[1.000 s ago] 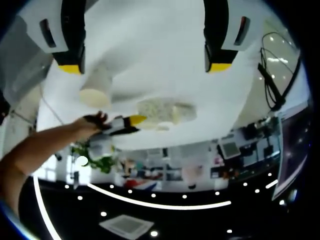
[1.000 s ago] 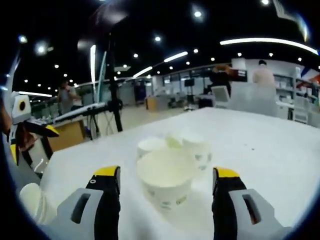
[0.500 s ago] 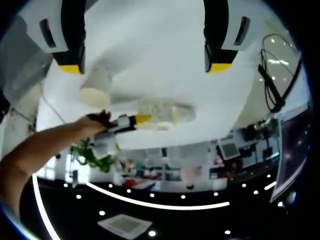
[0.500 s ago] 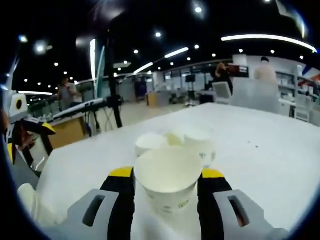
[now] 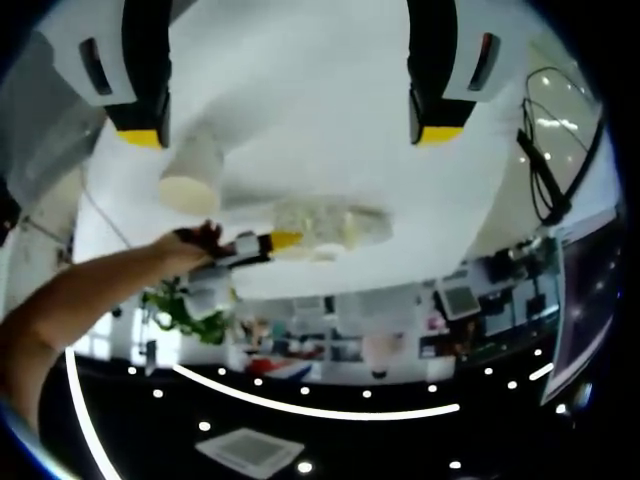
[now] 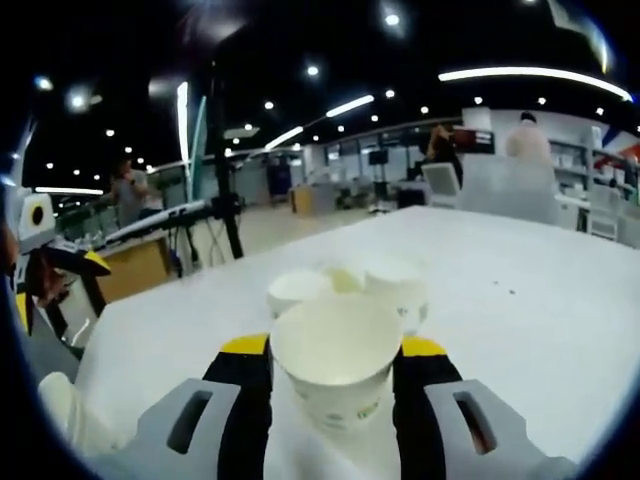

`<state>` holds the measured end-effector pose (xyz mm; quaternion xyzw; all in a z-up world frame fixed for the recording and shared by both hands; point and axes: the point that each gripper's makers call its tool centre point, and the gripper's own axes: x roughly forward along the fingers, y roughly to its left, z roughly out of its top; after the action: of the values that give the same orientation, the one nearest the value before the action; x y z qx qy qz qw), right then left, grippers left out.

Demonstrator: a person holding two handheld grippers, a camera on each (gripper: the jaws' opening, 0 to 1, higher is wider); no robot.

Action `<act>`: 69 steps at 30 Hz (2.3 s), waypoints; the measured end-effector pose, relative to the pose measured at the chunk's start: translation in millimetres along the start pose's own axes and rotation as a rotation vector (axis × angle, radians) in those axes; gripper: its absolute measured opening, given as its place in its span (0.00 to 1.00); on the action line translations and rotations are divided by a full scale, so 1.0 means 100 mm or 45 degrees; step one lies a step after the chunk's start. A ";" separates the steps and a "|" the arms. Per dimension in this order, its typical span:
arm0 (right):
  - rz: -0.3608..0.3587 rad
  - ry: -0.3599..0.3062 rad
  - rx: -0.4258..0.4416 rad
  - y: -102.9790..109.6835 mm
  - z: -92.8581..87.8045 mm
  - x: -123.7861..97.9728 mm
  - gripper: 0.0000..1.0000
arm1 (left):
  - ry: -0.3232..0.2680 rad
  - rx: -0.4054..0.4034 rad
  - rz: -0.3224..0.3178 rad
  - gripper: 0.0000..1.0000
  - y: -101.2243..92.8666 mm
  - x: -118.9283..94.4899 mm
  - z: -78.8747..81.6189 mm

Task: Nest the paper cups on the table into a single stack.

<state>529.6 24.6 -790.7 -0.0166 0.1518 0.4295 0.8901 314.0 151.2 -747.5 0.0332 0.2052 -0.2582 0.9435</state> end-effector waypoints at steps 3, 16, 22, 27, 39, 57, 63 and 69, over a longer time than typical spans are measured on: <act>0.001 -0.011 0.014 0.01 0.05 -0.01 0.44 | 0.000 0.002 0.000 0.99 0.00 0.00 0.00; -0.007 -0.045 0.007 -0.02 0.35 -0.09 0.44 | -0.003 0.008 -0.015 0.99 -0.03 0.00 0.01; -0.012 -0.056 0.003 -0.03 0.50 -0.14 0.44 | -0.005 0.013 -0.012 0.99 -0.02 0.00 0.01; -0.033 -0.075 0.030 -0.11 0.64 -0.18 0.44 | -0.008 0.017 -0.014 0.99 -0.02 0.00 0.01; -0.067 -0.093 -0.020 -0.23 1.07 -0.22 0.43 | 0.005 0.028 -0.023 0.99 -0.04 0.00 0.00; -0.113 -0.176 -0.020 -0.31 1.58 -0.37 0.42 | -0.005 0.061 -0.038 0.99 -0.06 -0.01 0.01; -0.119 -0.183 -0.017 -0.26 1.63 -0.43 0.42 | 0.002 0.080 -0.054 0.99 -0.10 -0.01 0.00; -0.108 -0.179 -0.023 -0.18 1.63 -0.48 0.42 | 0.004 0.089 -0.061 0.99 -0.12 -0.01 0.00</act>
<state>557.4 2.7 -623.2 -0.0008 0.0843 0.3927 0.9158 307.1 141.6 -746.9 0.0615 0.1984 -0.2878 0.9349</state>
